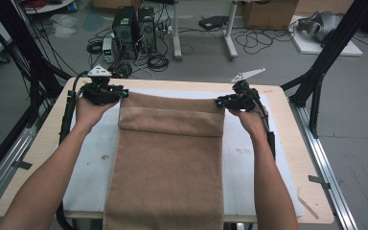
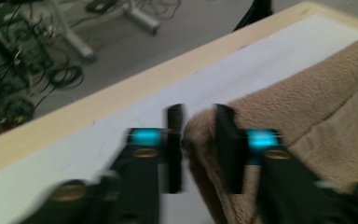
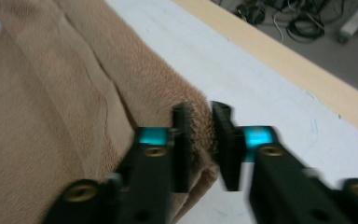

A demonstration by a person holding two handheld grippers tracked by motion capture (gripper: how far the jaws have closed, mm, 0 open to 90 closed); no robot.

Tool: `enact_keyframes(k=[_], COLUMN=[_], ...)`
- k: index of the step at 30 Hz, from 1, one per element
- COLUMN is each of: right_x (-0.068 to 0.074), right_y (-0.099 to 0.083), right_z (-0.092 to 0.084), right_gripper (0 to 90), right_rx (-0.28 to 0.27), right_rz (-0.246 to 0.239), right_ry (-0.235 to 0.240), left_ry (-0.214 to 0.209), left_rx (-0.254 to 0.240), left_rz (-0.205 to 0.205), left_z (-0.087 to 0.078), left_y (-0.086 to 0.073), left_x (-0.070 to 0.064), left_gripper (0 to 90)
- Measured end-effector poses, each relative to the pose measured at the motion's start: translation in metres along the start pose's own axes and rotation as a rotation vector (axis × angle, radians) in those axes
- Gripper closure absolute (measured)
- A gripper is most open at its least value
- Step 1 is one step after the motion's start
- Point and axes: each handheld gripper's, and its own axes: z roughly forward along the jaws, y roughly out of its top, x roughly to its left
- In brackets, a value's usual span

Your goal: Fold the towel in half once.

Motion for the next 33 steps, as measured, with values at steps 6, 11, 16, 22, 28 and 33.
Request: enact_keyframes(k=[6,11,16,22,28,33], right_x=[-0.001,0.004,0.013,0.018,0.022,0.023], right_y=[-0.023,-0.040,-0.058,-0.084,-0.091,-0.093], right_z=[0.015,0.029,0.041,0.053,0.062,0.066], right_gripper=[58.5,53.0,54.2,52.4,58.2,80.2], right_rx=[0.019,0.099,0.092,0.109,0.117,0.120], right_rz=[0.045,0.057,0.023,0.055,0.071,0.060], right_ry=[0.033,0.053,0.050,0.049,0.036,0.065], left_ry=[-0.079,-0.098,-0.119,-0.146,-0.122,-0.118], left_rx=[0.059,0.095,0.121,0.140,0.229,0.233], left_rz=[-0.032,-0.035,-0.028,-0.062,-0.010,0.029], left_z=[0.014,0.023,0.031,0.041,0.051,0.051], left_y=[-0.037,-0.054,-0.065,-0.082,-0.090,-0.088], left_x=[0.005,0.001,-0.006,-0.012,-0.019,-0.023], left_gripper=[56.6,57.4,58.0,59.9,63.6,82.3])
